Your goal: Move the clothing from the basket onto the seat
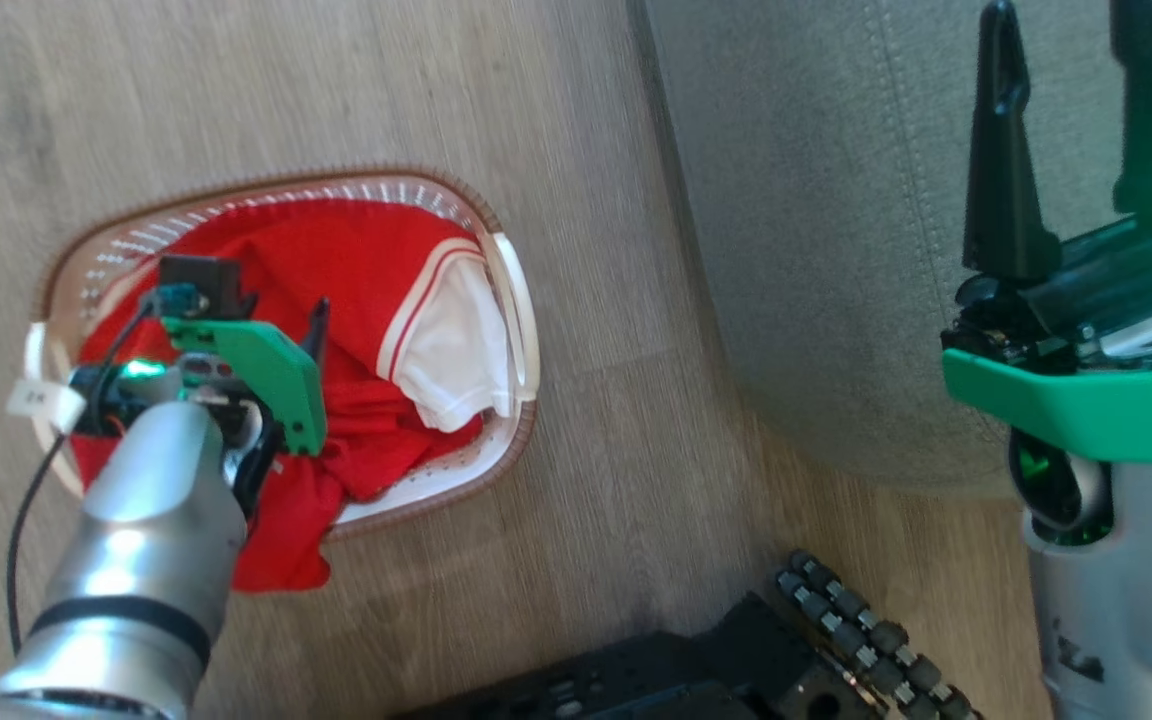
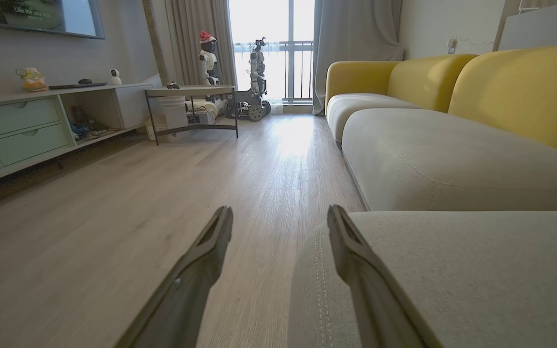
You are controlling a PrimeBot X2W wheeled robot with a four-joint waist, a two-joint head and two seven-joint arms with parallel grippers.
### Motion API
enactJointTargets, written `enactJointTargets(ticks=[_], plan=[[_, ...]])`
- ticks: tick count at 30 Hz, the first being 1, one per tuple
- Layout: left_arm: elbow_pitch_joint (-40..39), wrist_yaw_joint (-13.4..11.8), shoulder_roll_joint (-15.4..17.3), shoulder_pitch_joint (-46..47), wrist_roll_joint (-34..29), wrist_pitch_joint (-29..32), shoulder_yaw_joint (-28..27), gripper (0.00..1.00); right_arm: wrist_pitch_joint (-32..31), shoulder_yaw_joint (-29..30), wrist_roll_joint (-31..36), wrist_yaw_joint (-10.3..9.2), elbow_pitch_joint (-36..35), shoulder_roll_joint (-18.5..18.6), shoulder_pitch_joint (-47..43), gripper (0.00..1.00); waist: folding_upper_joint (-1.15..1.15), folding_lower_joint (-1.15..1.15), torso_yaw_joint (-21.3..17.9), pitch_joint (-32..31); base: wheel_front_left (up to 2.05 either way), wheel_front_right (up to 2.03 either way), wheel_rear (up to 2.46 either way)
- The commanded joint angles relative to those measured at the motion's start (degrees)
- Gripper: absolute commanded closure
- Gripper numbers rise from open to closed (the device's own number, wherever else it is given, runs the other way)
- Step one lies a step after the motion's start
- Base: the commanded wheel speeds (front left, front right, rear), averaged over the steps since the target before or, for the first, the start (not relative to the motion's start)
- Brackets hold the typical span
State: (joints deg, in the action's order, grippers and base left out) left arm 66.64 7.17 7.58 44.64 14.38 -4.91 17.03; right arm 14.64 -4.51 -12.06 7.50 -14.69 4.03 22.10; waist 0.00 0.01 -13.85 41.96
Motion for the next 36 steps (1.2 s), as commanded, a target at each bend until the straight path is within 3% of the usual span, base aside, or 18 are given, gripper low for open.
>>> enactJointTargets(ticks=[1,10,27,30,31,33,35,36], plan=[[0.18,0.31,2.08,0.25,0.63,0.27,-0.73,0.0,0.36,-1.18,0.55,-0.01,-2.38,-0.2,-0.09,0.0,0.0,-0.01,-0.69,2.01,0.0,0.0,0.0],[4.51,0.31,3.66,5.08,2.18,3.57,3.24,0.0,0.36,-1.91,0.87,-0.01,-4.31,-0.61,1.69,0.0,0.0,-0.01,-2.5,7.16,0.0,0.0,0.0],[7.03,0.32,6.07,5.93,2.03,15.6,9.65,0.0,0.36,-2.38,1.14,-0.01,-4.75,-1.06,1.97,0.0,0.0,-0.01,-3.81,10.63,0.0,0.0,0.0],[7.1,0.32,6.4,6.22,2.12,16.52,10.21,0.24,0.36,-2.28,1.23,-0.01,-4.72,-1.08,1.86,0.0,0.0,-0.01,-3.86,10.98,0.0,0.0,0.0],[7.12,0.32,6.49,6.3,2.19,16.7,10.33,0.41,0.36,-2.24,1.26,-0.01,-4.69,-1.09,1.85,0.0,0.0,-0.01,-3.86,11.05,0.0,0.0,0.0],[7.15,0.32,6.62,6.35,2.37,16.97,10.58,0.63,0.36,-2.2,1.28,-0.01,-4.65,-1.1,1.87,0.0,0.0,-0.01,-3.86,11.12,0.0,0.0,0.0],[7.17,0.32,6.59,6.39,2.61,16.78,10.88,1.0,0.36,-2.15,1.31,-0.01,-4.55,-1.11,1.88,0.0,0.0,-0.01,-3.8,11.09,0.0,0.0,0.0],[7.17,0.32,6.57,6.42,2.76,16.47,11.03,1.0,0.36,-2.11,1.33,-0.01,-4.5,-1.11,1.9,0.0,0.0,-0.01,-3.74,11.07,0.0,0.0,0.0]])
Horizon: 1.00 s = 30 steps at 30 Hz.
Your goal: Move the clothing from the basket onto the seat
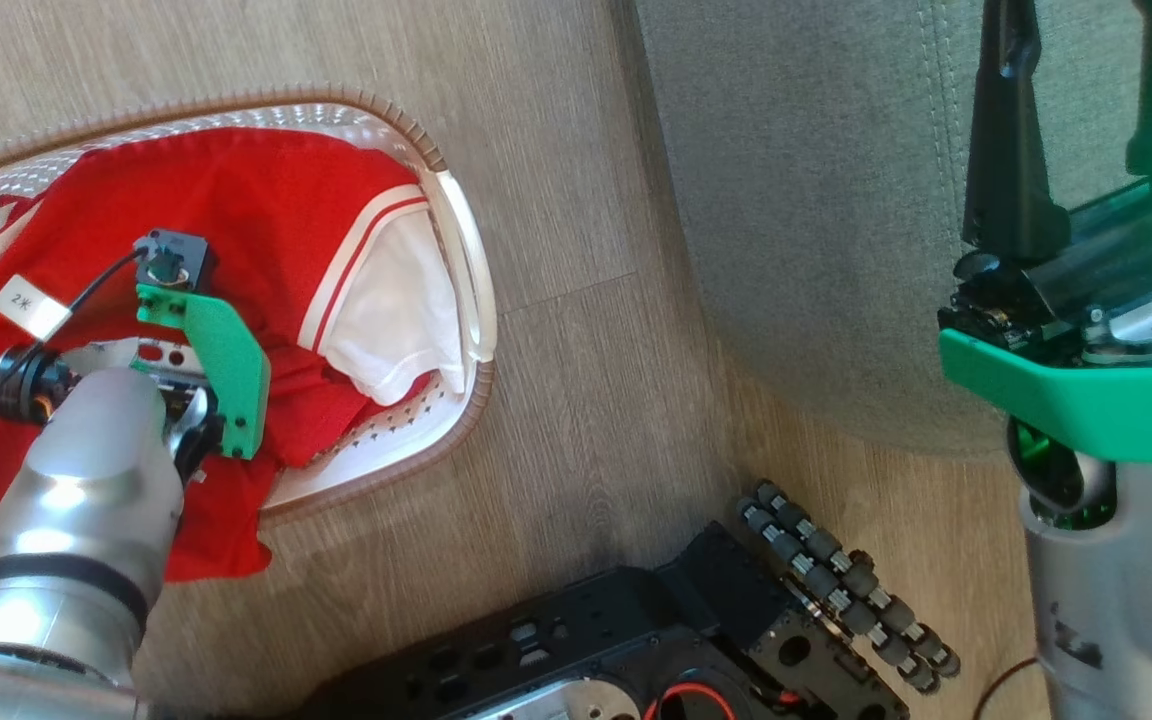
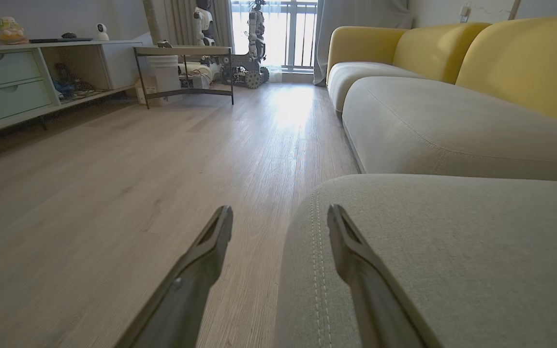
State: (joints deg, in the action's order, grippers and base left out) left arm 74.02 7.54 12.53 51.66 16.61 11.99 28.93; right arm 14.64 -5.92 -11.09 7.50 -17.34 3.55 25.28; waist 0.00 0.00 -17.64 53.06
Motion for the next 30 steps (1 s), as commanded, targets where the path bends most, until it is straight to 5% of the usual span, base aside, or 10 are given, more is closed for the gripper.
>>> enactJointTargets(ticks=[1,14,30], plan=[[-0.21,-0.06,1.61,-0.56,0.69,-0.83,-0.72,1.0,0.36,-0.68,0.38,-0.01,-1.8,-0.64,-1.27,0.0,0.0,0.0,0.12,-0.09,0.0,0.0,0.0],[-1.26,-0.06,-0.39,-2.49,4.31,-5.9,1.75,1.0,0.36,-0.6,0.71,-0.01,-0.36,-0.67,-1.45,0.0,0.0,0.0,1.41,-6.36,0.0,0.0,0.0],[-7.78,-0.06,-2.2,-12.52,12.45,-19.52,8.08,1.0,0.36,-0.74,-0.58,-0.01,5.2,1.81,-7.45,0.0,0.0,0.0,6.09,-26.8,0.0,0.0,0.0]])
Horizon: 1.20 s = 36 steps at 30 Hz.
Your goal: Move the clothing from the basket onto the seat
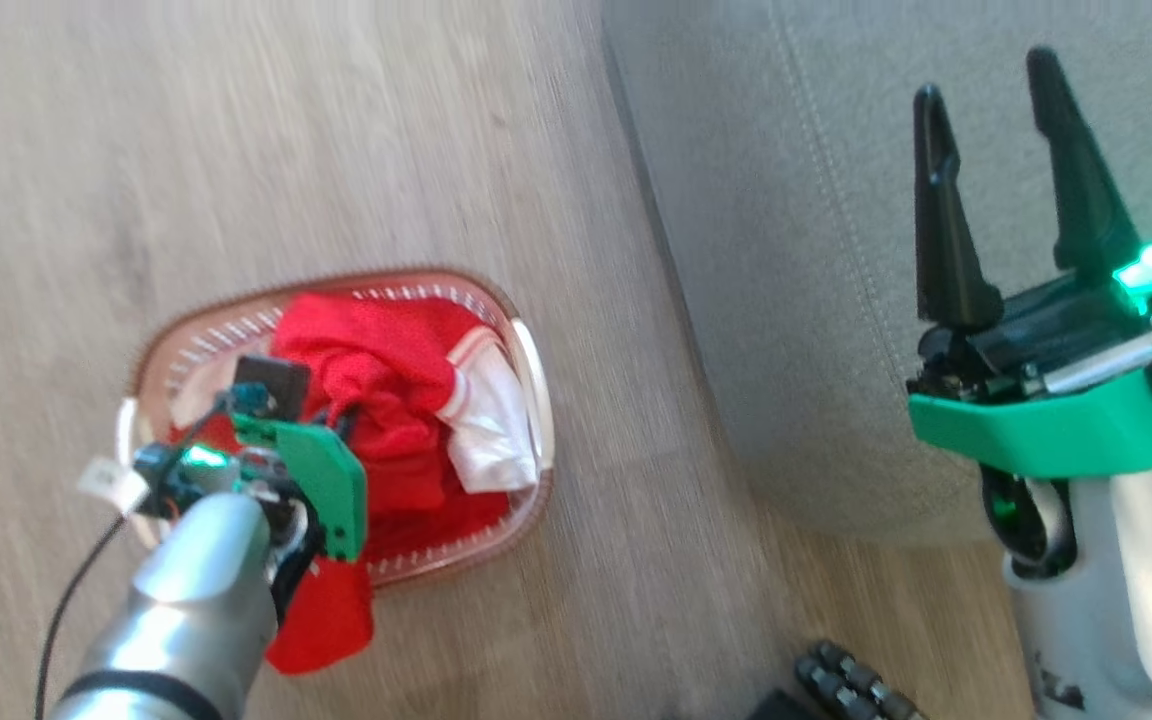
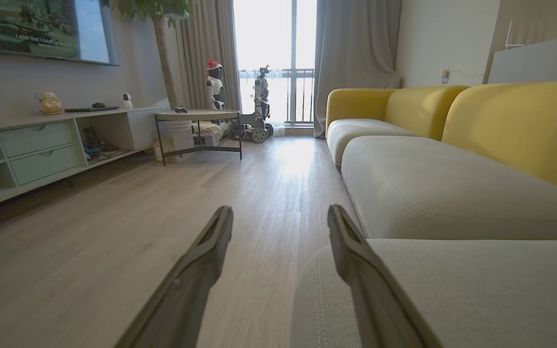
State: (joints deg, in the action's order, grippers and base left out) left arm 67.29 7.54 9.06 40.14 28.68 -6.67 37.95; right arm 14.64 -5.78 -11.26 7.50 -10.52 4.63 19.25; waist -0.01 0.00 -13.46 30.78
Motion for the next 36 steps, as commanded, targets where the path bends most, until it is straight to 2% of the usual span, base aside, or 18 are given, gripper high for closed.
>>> enactJointTargets(ticks=[1,12,18,25,26,27,28,36], plan=[[-1.64,-0.06,1.4,-1.74,0.86,-1.68,-0.39,1.0,0.36,-0.8,-0.55,-0.01,-1.23,0.94,-2.0,0.0,0.01,0.0,2.37,-5.87,0.0,0.0,0.0],[-9.4,-0.06,3.07,-6.64,5.77,-7.43,1.65,1.0,0.36,-1.07,-2.13,-0.01,1.77,2.71,-7.62,0.0,0.01,0.0,6.87,-17.25,0.0,0.0,0.0],[-17.56,-0.63,3.92,-7.61,5.71,-8.21,0.42,1.0,0.36,-1.16,-2.72,-0.01,2.84,3.48,-10.73,0.0,0.01,0.0,9.91,-22.19,0.0,0.0,0.0],[-30.98,-3.29,5.76,-8.18,4.52,-8.29,-1.0,1.0,0.36,-1.77,-3.3,-0.01,3.63,3.75,-13.26,0.0,0.01,0.0,12.1,-26.04,0.0,0.0,0.0],[-30.98,-3.29,5.76,-8.18,4.52,-8.29,-1.0,1.0,0.36,-1.77,-3.3,-0.01,3.63,3.75,-13.26,0.0,0.01,0.0,12.1,-26.04,0.0,0.0,0.0],[-35.45,-4.48,6.69,-8.13,4.06,-7.86,-1.18,1.0,0.36,-2.2,-3.49,-0.01,3.81,3.66,-13.9,0.0,0.01,0.0,12.47,-26.72,0.0,0.0,0.0],[-35.45,-4.48,6.69,-8.13,4.06,-7.86,-1.18,1.0,0.36,-2.2,-3.49,-0.01,3.81,3.66,-13.9,0.0,0.01,0.0,12.47,-26.72,0.0,0.0,0.0],[-52.71,-8.02,10.57,-7.75,4.27,-2.36,-2.63,1.0,0.36,-4.49,-4.06,-0.01,4.54,3.11,-15.22,0.0,0.01,0.0,13.25,-28.51,0.0,0.0,0.0]])
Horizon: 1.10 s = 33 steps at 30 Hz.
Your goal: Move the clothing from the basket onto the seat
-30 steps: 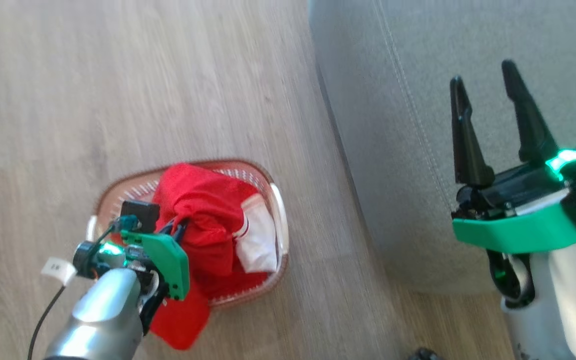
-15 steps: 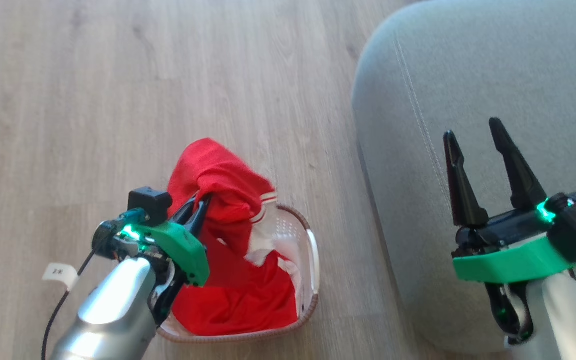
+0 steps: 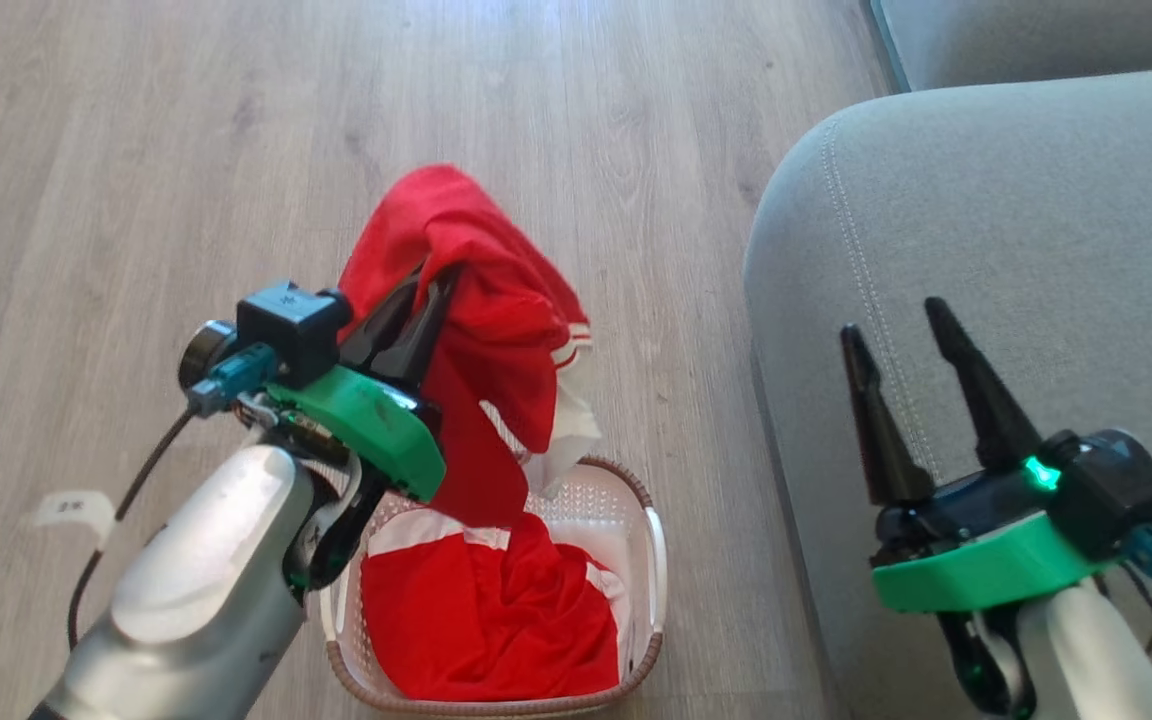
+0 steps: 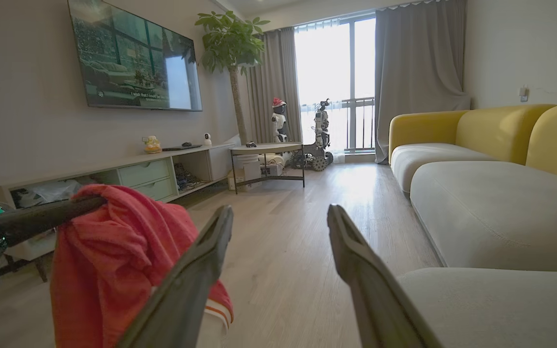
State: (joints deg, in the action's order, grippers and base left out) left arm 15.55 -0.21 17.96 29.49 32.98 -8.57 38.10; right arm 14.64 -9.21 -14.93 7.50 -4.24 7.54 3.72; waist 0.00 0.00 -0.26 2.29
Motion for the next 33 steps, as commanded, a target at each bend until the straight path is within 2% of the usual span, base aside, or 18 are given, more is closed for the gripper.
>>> enactJointTargets(ticks=[1,8,13,19,29,33], plan=[[-2.6,-0.57,2.02,2.97,0.16,0.22,-2.99,1.0,0.36,-1.53,-0.48,-0.01,-1.63,0.19,0.21,0.0,0.0,0.0,0.13,-0.16,0.0,0.0,0.0],[-9.6,-1.99,3.72,4.33,0.41,4.03,-3.56,1.0,0.36,-4.72,-1.0,-0.01,-0.42,0.69,-0.27,0.0,0.0,0.0,0.94,-0.49,0.0,0.0,0.0],[-10.64,-2.17,3.91,4.78,0.35,4.8,-3.25,1.0,0.36,-7.54,-1.3,-0.01,0.13,0.99,0.62,0.0,0.0,0.0,1.28,-0.13,0.0,0.0,0.0],[-10.01,-1.93,3.41,5.35,0.63,4.8,-2.83,1.0,0.36,-14.01,-2.3,-0.01,1.44,1.28,4.24,0.0,0.0,0.0,1.87,0.17,0.0,0.0,0.0],[-8.34,-1.15,1.63,6.1,0.64,4.78,-0.87,1.0,0.36,-25.21,-5.78,-0.01,14.89,0.17,15.02,0.0,0.0,0.0,3.8,-0.04,0.0,0.0,0.0],[-7.9,-0.73,0.83,6.33,0.6,4.77,0.09,1.0,0.36,-27.48,-7.03,-0.01,19.51,-0.8,19.13,0.0,0.0,0.0,4.93,-0.16,0.0,0.0,0.0]])
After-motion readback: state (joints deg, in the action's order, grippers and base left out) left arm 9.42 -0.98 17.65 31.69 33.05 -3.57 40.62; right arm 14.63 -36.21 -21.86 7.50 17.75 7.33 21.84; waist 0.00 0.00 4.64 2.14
